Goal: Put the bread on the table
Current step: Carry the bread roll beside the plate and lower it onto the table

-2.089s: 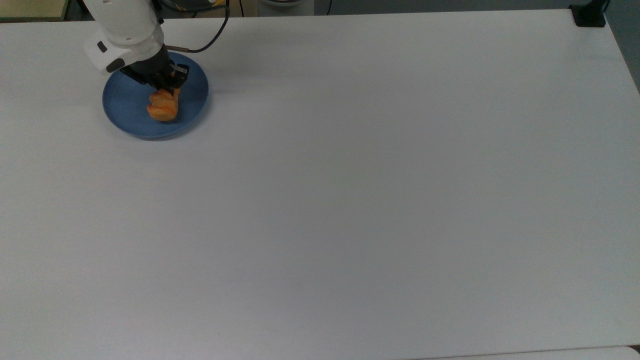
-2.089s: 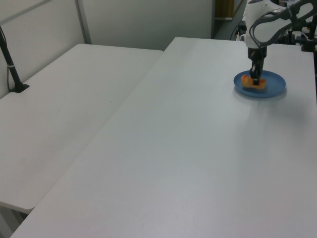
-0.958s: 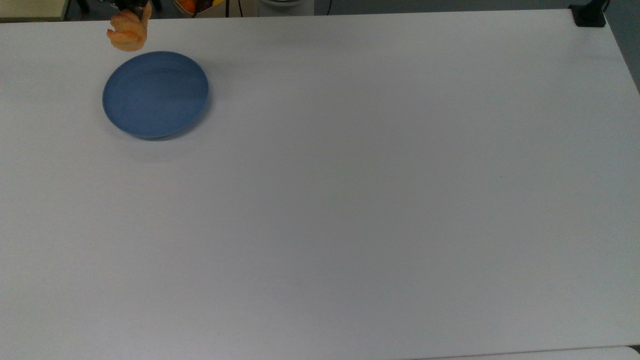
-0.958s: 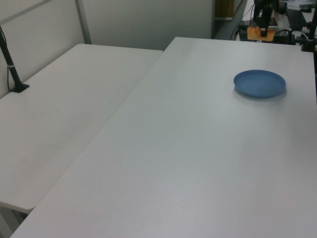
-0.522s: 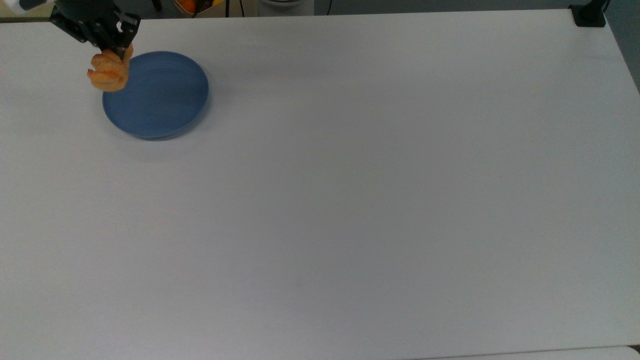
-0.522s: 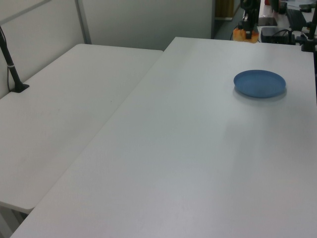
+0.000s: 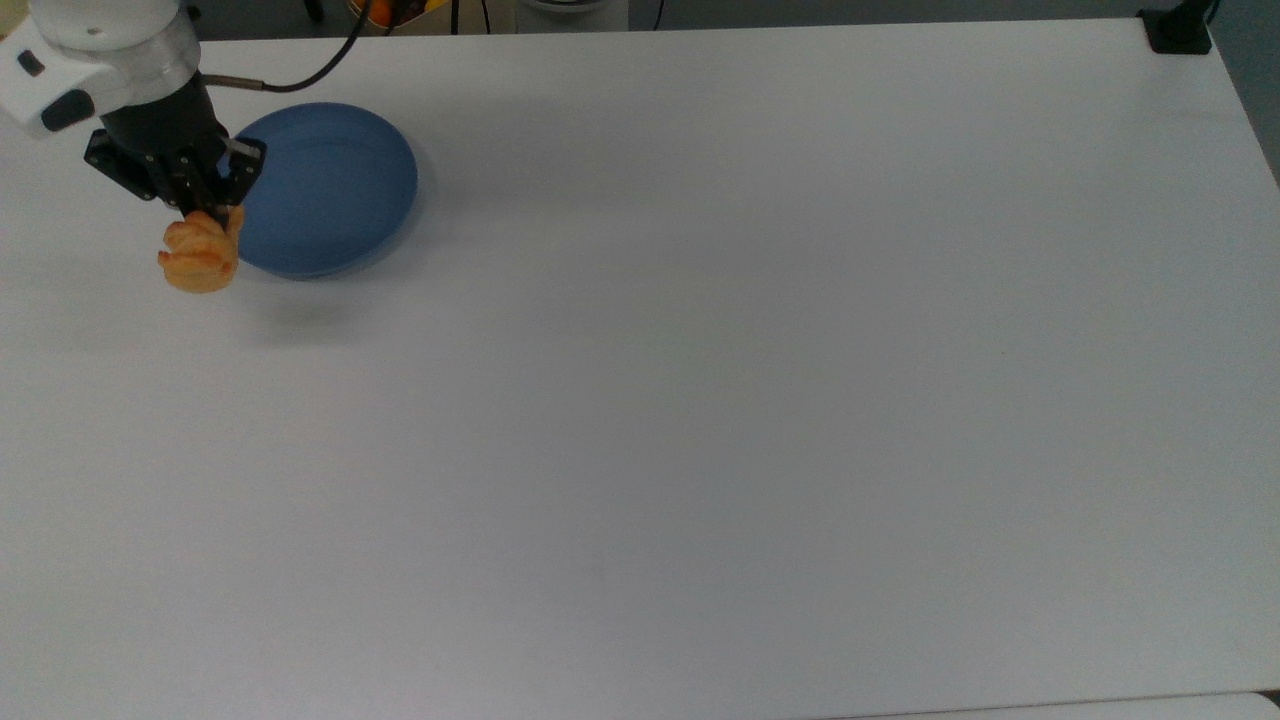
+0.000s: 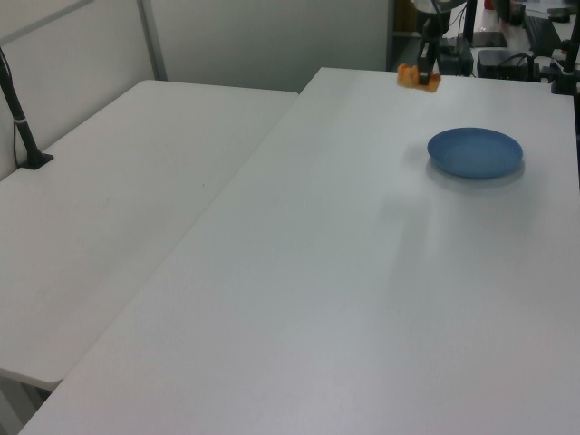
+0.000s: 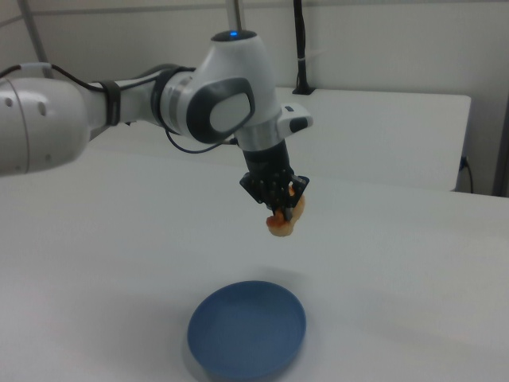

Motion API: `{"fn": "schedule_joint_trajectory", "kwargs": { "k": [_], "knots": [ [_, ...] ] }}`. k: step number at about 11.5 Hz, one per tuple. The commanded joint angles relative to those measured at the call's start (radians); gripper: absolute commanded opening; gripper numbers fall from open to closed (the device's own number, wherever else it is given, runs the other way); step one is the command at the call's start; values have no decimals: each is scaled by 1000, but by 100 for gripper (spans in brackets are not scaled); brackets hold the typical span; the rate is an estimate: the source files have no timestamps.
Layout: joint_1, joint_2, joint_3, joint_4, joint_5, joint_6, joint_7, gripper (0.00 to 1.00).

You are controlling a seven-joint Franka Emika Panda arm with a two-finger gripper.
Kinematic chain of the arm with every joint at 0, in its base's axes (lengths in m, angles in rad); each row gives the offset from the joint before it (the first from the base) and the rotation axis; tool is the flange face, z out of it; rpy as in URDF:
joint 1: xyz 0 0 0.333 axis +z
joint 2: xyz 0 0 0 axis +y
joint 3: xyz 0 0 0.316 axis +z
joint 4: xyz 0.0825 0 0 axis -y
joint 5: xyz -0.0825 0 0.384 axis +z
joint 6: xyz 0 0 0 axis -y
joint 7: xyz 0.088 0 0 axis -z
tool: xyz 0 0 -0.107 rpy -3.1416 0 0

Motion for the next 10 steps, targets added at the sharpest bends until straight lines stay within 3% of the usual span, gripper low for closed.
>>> {"fn": "schedule_joint_trajectory", "kwargs": {
  "k": [1,5,10],
  "knots": [
    [-4,86,4,29,50,140,-24,18],
    [5,186,19,29,50,308,-15,18],
    [13,280,65,29,48,480,112,18]
  ]
}}
